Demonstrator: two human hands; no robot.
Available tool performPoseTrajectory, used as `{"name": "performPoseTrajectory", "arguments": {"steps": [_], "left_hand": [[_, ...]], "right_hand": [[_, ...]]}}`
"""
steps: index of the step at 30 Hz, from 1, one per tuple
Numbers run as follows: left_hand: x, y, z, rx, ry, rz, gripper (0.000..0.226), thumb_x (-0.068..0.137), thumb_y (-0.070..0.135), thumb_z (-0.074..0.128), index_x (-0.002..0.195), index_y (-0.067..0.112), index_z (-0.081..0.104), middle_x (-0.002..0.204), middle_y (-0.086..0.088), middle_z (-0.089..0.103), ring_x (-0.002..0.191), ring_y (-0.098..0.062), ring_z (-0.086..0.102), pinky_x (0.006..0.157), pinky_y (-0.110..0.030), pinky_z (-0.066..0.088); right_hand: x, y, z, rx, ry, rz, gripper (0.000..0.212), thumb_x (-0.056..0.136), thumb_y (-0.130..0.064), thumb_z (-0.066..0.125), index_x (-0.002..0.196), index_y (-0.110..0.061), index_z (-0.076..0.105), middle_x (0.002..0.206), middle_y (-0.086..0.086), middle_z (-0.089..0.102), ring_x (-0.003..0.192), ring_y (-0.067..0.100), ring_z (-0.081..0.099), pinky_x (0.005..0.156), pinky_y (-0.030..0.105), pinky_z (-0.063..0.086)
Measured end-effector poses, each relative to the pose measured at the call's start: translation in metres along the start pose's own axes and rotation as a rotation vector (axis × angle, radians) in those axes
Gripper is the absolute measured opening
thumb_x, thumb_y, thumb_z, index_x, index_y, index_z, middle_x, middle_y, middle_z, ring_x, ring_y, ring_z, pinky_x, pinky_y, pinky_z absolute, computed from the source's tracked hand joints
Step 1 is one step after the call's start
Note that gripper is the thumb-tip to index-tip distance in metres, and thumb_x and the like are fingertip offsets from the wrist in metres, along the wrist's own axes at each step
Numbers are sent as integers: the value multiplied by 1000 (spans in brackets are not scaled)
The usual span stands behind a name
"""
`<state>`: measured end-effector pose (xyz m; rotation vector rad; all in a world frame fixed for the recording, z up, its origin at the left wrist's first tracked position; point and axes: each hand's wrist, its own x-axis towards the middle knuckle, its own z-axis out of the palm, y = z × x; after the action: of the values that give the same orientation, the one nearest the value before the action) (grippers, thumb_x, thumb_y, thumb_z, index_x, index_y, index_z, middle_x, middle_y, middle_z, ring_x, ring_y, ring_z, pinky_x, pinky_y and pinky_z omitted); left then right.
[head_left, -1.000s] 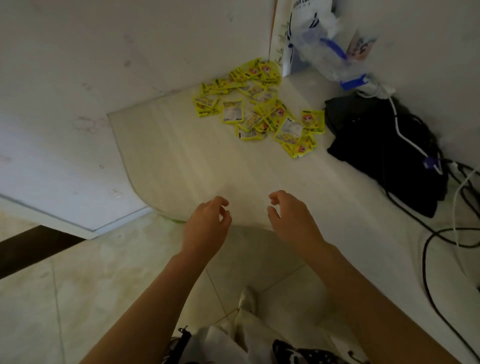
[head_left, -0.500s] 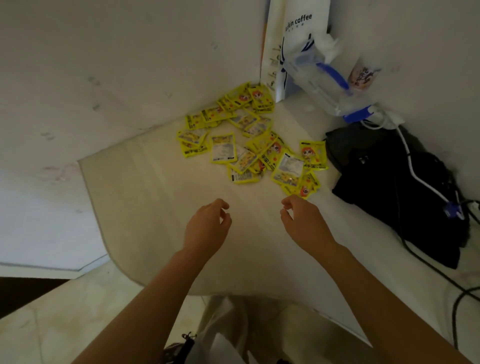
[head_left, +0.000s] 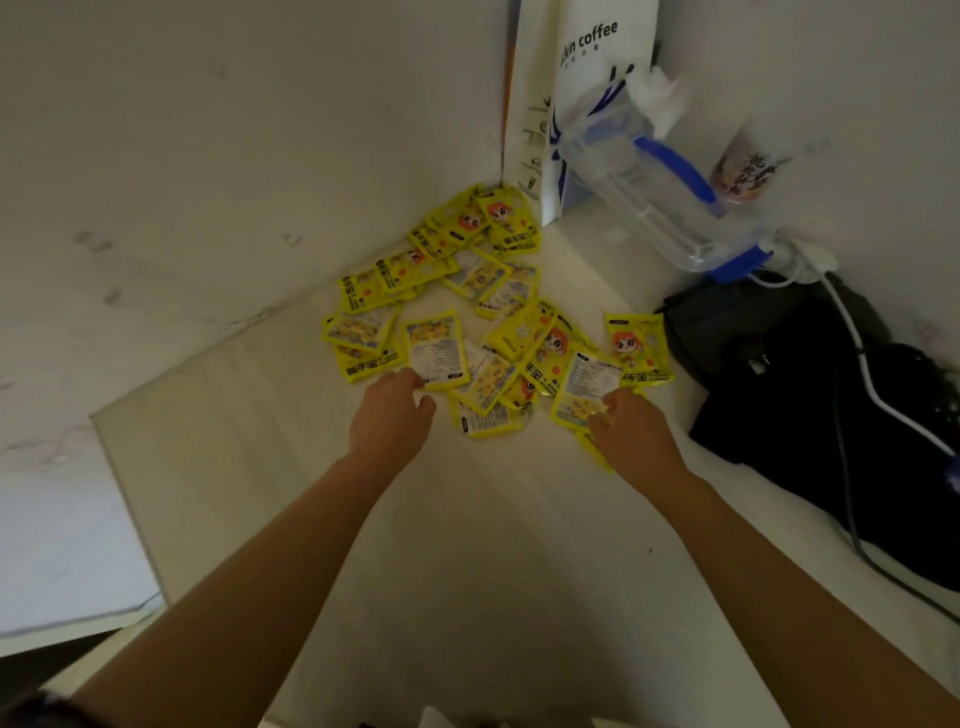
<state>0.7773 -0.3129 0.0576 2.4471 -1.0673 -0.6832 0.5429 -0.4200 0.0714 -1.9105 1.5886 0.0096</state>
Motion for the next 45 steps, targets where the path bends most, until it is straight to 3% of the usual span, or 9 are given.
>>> {"name": "performPoseTrajectory", "arguments": {"steps": [8,15,24,28,31,36,40,43,45], "left_hand": [[62,19,21,1,25,-179,43,92,29,53,126,3,46,123,-22,56,116,-40,50,88,-46,44],[84,33,42,93,90,-271,70,87,45,58,136,3,32,140,-18,37,129,-41,33,101,-48,35],[83,20,36,4,22,-422,79,75,34,75,135,9,31,140,-16,33,130,-40,31,99,-54,36],[71,3,34,-2,0,-472,80,69,33,81,131,10,35,135,-17,43,129,-38,35,100,-51,36],[64,-7,32,-31,21,-411,69,67,27,80,123,9,43,126,-16,52,119,-38,48,93,-47,42],[53,-10,22,-150,48,-271,32,66,24,77,90,15,57,100,-10,62,87,-32,61,75,-42,53],[51,10,7,-347,-102,-38,32,68,12,80,92,9,59,85,-5,65,74,-20,62,66,-35,53],[58,30,1,-92,-241,223,34,70,15,81,89,13,53,79,-3,59,71,-19,55,58,-28,41],[67,37,3,78,-298,309,35,73,17,79,95,16,52,87,-7,61,82,-25,59,64,-31,43]], "right_hand": [[57,0,0,-27,-9,211,59,90,-38,59,129,0,38,129,22,52,117,41,52,92,46,48],[78,-12,14,-144,15,331,85,86,-45,62,145,-2,17,144,20,36,131,38,38,99,48,40],[73,-11,17,30,76,322,91,81,-30,73,141,3,12,141,24,34,126,44,42,100,48,40],[72,-9,13,69,91,306,68,83,-25,72,133,-6,30,134,20,40,113,44,54,89,47,46],[70,-8,9,100,88,285,53,84,-22,69,125,-8,39,128,19,47,108,41,56,83,42,47],[65,-5,-3,251,102,253,43,84,-15,66,117,-8,41,113,15,60,94,35,61,75,40,50],[58,8,-15,306,122,275,45,83,-17,68,119,-7,44,101,6,55,82,24,55,66,33,46],[44,22,-15,375,144,350,48,77,-21,74,115,-6,48,106,11,60,91,32,63,75,44,56],[33,31,-13,403,142,414,45,77,-19,75,110,-6,48,104,12,58,94,34,63,78,45,55]]}}
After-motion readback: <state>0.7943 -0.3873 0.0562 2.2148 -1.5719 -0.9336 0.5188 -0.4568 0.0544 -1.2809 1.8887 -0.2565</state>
